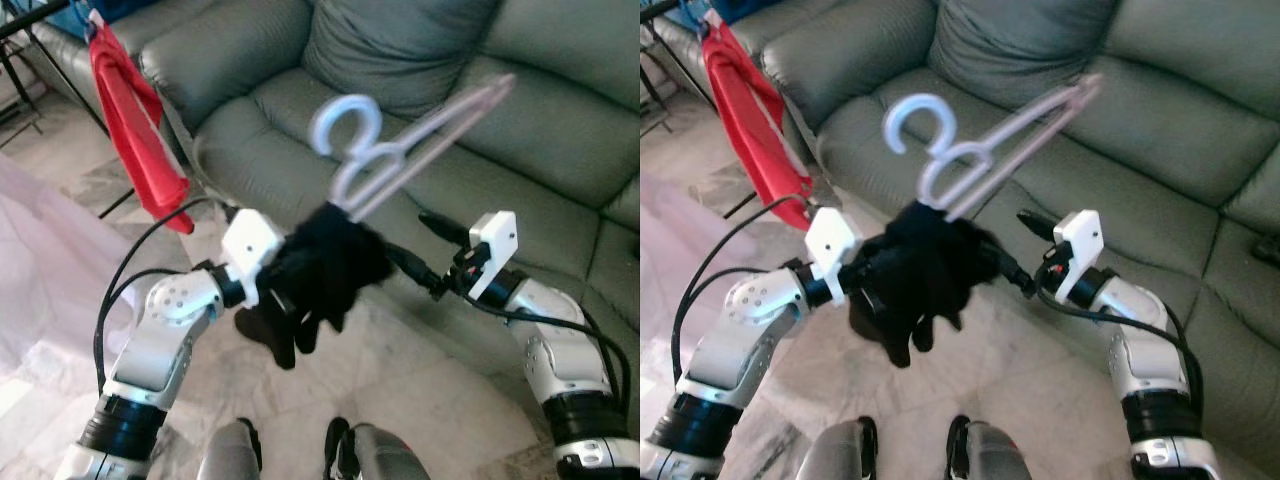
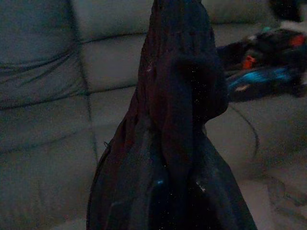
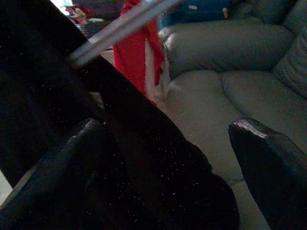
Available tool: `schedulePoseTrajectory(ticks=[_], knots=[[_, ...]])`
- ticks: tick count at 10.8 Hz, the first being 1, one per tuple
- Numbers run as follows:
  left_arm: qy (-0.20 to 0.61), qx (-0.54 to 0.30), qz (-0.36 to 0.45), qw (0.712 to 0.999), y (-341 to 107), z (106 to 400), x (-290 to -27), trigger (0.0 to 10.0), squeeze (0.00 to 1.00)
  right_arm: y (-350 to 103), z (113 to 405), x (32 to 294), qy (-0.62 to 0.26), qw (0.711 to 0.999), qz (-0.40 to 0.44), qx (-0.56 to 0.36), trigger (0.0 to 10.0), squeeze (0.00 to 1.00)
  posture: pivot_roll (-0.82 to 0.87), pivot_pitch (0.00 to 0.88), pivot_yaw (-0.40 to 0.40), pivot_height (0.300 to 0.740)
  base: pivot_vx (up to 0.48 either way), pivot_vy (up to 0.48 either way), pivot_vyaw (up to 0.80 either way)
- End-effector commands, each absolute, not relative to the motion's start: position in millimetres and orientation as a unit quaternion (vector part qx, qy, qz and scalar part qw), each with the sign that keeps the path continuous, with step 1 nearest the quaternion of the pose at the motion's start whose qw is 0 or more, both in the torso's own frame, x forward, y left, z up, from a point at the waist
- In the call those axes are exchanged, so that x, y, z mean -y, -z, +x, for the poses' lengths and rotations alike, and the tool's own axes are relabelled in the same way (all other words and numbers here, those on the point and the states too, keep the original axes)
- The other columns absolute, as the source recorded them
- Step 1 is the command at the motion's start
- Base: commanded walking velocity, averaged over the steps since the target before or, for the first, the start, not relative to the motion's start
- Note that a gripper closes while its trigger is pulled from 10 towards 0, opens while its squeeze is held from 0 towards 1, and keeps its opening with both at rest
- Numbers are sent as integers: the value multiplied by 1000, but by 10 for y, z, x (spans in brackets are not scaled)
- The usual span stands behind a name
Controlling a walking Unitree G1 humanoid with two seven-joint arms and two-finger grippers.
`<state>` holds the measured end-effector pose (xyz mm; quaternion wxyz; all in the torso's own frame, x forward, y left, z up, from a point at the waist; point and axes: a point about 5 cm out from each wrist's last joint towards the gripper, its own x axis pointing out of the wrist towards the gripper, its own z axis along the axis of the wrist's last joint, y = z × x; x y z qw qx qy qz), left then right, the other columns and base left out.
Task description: Hang hanger
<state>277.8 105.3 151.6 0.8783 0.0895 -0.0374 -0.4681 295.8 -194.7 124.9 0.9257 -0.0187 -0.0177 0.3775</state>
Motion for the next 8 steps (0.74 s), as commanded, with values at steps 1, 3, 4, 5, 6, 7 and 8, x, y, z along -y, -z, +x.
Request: schedulePoseTrajectory(ticks=[1, 3, 4, 5, 6, 7, 8], knots=[[491, 63, 97, 864, -1640, 2731, -986, 0, 0, -1176, 2922, 1957, -377, 926, -28, 4, 10000, 1000, 9, 167, -25, 740, 0, 0, 0], [509, 67, 109, 851, -1698, 2690, -955, 0, 0, -1134, 2917, 1965, -373, 927, -32, -2, 10000, 1000, 10, 164, -24, 740, 0, 0, 0], [510, 68, 125, 848, -1682, 2689, -953, 0, 0, -1126, 2917, 1964, -373, 928, -29, -4, 10000, 1000, 10, 164, -24, 740, 0, 0, 0], [517, 85, 108, 845, -1769, 2674, -899, 0, 0, -1042, 2904, 1964, -371, 928, -32, -22, 10000, 1000, 11, 161, -26, 740, 0, 0, 0], [525, 100, 105, 839, -1875, 2645, -840, 0, 0, -881, 2872, 1950, -375, 923, -54, -70, 10000, 937, 13, 159, -29, 740, 0, 0, 0], [529, 120, 96, 835, -1992, 2624, -776, 0, 0, -692, 2819, 1912, -382, 914, -58, -124, 10000, 737, 15, 160, -33, 740, 0, 0, 0], [532, 127, 88, 832, -2039, 2611, -748, 0, 0, -640, 2793, 1877, -390, 910, -35, -140, 10000, 675, 16, 161, -34, 740, 0, 0, 0]])
